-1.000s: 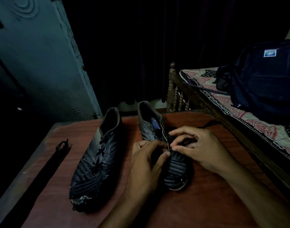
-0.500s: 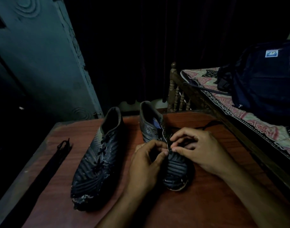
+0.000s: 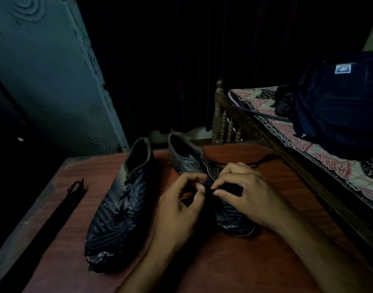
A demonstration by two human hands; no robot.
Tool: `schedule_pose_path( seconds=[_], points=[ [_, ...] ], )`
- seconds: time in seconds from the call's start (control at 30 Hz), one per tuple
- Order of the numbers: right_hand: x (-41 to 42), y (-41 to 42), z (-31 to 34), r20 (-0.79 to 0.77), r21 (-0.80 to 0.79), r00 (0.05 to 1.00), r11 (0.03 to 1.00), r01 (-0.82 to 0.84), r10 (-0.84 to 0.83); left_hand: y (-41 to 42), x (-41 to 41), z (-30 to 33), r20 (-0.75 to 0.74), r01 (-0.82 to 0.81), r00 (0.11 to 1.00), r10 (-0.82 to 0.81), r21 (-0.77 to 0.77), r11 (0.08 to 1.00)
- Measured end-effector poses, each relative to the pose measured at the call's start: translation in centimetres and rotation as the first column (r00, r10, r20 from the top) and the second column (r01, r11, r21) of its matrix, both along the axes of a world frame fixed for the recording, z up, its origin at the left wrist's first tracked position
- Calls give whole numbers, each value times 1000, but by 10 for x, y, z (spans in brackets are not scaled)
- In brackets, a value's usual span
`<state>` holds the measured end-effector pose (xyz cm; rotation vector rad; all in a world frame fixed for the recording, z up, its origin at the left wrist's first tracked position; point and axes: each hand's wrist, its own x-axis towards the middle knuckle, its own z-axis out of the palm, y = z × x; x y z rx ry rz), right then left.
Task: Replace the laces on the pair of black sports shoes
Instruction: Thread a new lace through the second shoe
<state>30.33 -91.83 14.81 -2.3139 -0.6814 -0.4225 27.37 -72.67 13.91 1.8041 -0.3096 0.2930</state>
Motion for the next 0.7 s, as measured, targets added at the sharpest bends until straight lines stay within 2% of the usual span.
schedule_pose_path(
  seconds=[0.07, 0.13, 0.2, 0.37, 0.57, 0.63, 0.7],
  points=[
    [0, -1, 2, 5, 64, 1000, 998, 5, -5, 4, 3, -2, 56, -12, 998, 4, 139, 990],
    [0, -2, 5, 15, 145, 1000, 989, 6, -8, 8, 5, -4, 115, -28, 993, -15, 363, 931],
    [-1, -2, 7, 7, 216, 1000, 976, 6, -7, 11, 7, -6, 128, -3, 989, -68, 486, 874],
    [-5, -1, 10, -139, 360, 990, 931, 58, -7, 11, 6, -4, 80, 99, 982, -170, 549, 830],
    [-4, -1, 9, -129, 366, 992, 929, 56, -9, 13, 6, -3, 81, 90, 987, -140, 440, 893],
    [-3, -1, 9, -107, 347, 994, 937, 34, 3, 14, 5, -3, 60, 104, 987, -151, 481, 871],
    [-3, -2, 10, -75, 316, 997, 949, 10, 14, 13, 3, 0, 51, 70, 991, -123, 582, 810]
  ],
)
